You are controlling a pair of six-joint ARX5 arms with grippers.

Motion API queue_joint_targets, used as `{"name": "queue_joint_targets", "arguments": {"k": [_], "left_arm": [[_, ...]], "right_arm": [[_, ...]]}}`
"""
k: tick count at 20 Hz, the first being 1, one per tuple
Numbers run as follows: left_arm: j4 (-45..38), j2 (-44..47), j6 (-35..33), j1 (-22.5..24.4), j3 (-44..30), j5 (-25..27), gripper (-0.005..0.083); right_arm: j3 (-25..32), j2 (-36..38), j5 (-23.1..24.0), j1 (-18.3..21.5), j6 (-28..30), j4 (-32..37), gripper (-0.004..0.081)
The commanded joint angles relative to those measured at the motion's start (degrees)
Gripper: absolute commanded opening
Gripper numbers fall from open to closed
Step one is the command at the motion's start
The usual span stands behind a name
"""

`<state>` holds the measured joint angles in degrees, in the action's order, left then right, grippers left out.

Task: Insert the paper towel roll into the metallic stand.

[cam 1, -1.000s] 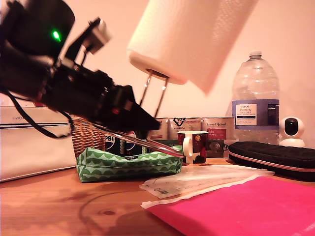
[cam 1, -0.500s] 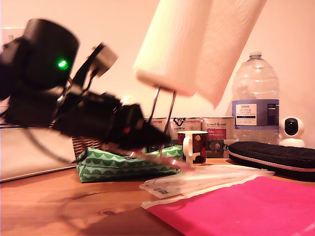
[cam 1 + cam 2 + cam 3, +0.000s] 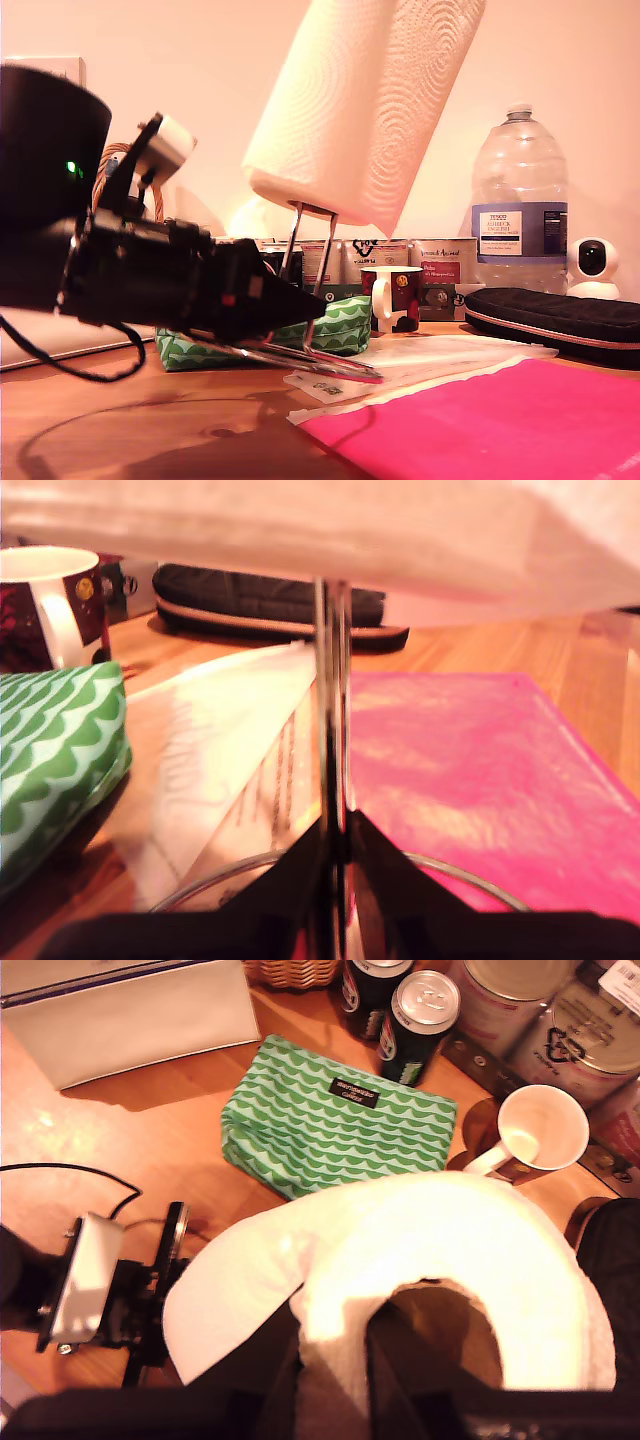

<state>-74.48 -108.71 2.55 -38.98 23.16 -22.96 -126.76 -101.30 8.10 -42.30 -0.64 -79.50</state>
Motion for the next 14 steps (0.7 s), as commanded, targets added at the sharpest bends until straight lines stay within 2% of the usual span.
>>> {"name": "queue_joint_targets", "arguments": {"k": [1, 6, 14], "left_arm": [[-3.6, -0.9, 1.1, -0.3, -0.3, -0.7, -0.0024], [-2.9, -1.9, 1.0, -0.3, 0.1, 1.6, -0.0024], [5.2, -2.2, -1.7, -0.2, 1.2, 2.1, -0.0014]], "right_arm": [[-0.4, -1.4, 3.3, 1.0, 0.9, 1.1, -0.0013], [-0.4, -1.4, 3.5, 0.7, 0.9, 1.1, -0.0013], [-0.4, -1.4, 3.4, 0.7, 0.8, 1.1, -0.0013]]}}
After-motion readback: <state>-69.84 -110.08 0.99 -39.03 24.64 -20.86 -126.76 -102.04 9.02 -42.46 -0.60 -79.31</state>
